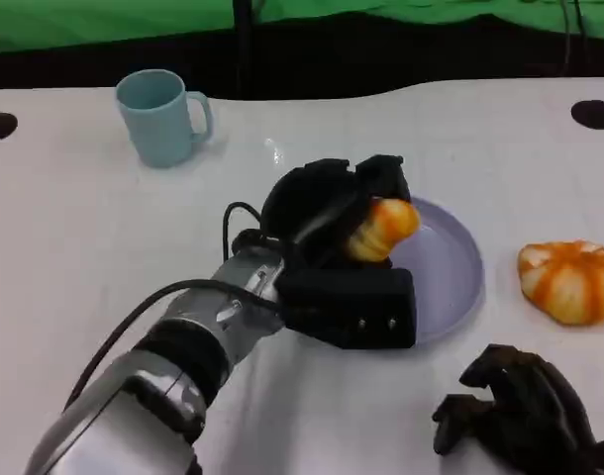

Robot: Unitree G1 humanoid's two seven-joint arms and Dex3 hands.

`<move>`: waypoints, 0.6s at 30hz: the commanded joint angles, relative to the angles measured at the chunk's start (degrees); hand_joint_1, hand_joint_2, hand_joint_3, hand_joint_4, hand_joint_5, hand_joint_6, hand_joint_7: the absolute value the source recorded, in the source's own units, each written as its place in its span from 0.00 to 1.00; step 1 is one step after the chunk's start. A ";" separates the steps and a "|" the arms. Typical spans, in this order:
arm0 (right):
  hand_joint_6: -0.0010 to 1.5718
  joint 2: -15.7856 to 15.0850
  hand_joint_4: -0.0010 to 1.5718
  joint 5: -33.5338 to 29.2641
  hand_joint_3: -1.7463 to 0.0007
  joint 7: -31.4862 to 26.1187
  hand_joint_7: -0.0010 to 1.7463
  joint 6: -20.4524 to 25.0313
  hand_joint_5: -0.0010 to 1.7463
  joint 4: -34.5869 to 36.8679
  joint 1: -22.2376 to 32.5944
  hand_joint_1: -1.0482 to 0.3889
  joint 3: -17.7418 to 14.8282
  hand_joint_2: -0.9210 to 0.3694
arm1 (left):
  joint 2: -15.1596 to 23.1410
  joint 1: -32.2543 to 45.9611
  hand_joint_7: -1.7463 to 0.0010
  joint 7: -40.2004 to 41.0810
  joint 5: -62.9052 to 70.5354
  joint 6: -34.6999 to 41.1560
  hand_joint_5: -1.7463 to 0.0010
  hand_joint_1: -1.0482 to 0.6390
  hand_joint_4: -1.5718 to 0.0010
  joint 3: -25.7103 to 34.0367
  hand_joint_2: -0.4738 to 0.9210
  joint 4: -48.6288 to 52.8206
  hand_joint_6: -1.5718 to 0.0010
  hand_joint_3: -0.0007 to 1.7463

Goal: Grasp the bread from the table and place it into the plate.

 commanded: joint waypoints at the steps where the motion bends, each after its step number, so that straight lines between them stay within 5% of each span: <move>1: 1.00 -0.26 1.00 0.17 1.00 -0.27 0.21 -0.16 0.43 -1.01 0.45 0.00 0.04 0.16 | -0.19 -2.93 0.23 -4.39 0.68 1.69 0.00 0.46 0.47 -1.39 0.79 1.15 0.56 0.52; 6: 1.00 -0.11 1.00 0.33 1.00 -0.55 0.21 -0.17 0.43 -1.38 0.63 0.01 0.20 0.16 | -0.36 -3.98 0.57 -9.12 0.46 2.66 0.10 0.42 0.62 -2.00 0.98 1.27 0.53 0.18; 14: 1.00 -0.11 1.00 0.45 1.00 -0.50 0.21 0.02 0.43 -1.50 0.69 0.01 0.27 0.16 | -0.33 -4.42 0.60 -12.03 0.58 3.88 0.11 0.42 0.63 -2.62 1.00 1.30 0.53 0.15; 15: 1.00 -0.10 1.00 0.52 1.00 -0.46 0.21 0.17 0.43 -1.58 0.72 0.01 0.31 0.16 | -0.36 -4.75 0.74 -13.97 0.79 4.70 0.41 0.29 0.81 -3.00 1.00 1.44 0.77 0.14; 18: 1.00 -0.23 1.00 -0.14 1.00 -1.33 0.22 0.02 0.43 -1.93 0.83 0.00 0.57 0.16 | -0.16 -5.83 0.90 -19.34 1.70 7.55 0.71 0.12 0.97 -4.42 1.00 1.13 0.97 0.17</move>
